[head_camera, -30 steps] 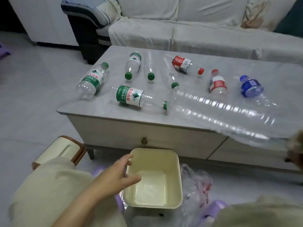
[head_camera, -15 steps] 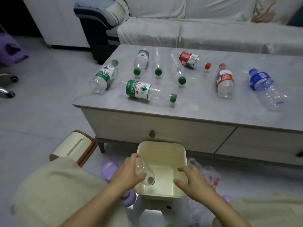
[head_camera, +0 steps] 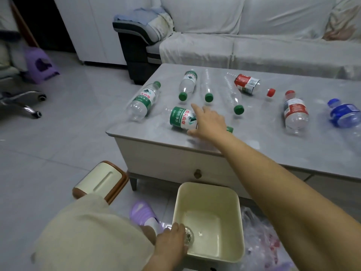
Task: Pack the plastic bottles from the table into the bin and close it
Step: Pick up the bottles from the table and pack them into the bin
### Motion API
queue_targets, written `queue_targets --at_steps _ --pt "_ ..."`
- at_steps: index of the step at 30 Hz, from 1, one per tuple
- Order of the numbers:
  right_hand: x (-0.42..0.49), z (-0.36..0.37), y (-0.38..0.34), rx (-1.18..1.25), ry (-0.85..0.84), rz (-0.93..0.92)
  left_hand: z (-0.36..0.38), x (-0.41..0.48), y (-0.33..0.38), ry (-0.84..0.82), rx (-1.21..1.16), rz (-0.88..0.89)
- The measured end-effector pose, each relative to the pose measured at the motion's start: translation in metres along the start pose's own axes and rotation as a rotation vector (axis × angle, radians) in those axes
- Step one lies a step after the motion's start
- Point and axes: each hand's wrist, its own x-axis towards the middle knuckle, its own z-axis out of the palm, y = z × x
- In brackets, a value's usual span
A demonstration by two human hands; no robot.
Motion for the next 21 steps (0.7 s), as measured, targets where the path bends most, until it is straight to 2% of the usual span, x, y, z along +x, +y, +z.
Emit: queue_targets --at_steps 2,3,5,7,9,11,14,19,21 --pt "0.005 0.003 0.006 -0.04 -0.061 -0.056 0.0 0.0 -0.003 0.005 0.008 0.004" --pt "0.001 -0.003 0.01 0.037 -0.062 -0.085 0.0 0.0 -0.004 0.003 0.006 0.008" --pt "-0.022 -0.018 0.019 0.43 -0.071 -0.118 0.003 0.0 -0.006 -0.008 -0.005 0.016" --pt "-0.07 -0.031 0.027 0.865 -0.105 -0.054 0.007 0.001 -0.007 -0.013 -0.027 0.025" --pt "-0.125 -0.025 0.038 1.053 -0.193 -0.013 0.008 0.003 -0.008 -0.022 -0.044 0.025" --pt "-0.17 0.005 0.049 0.988 -0.317 0.006 0.006 0.005 -0.008 -0.036 -0.067 0.021" --pt "-0.211 0.069 0.05 0.83 -0.456 0.131 0.0 0.007 -0.007 -0.015 -0.144 -0.014" --pt "-0.235 0.178 0.033 0.784 -0.614 0.236 -0.026 0.007 0.0 0.288 -0.459 -0.126" --pt "-0.233 0.192 0.021 0.821 -0.68 0.273 -0.026 0.015 -0.002 0.309 -0.59 -0.1"
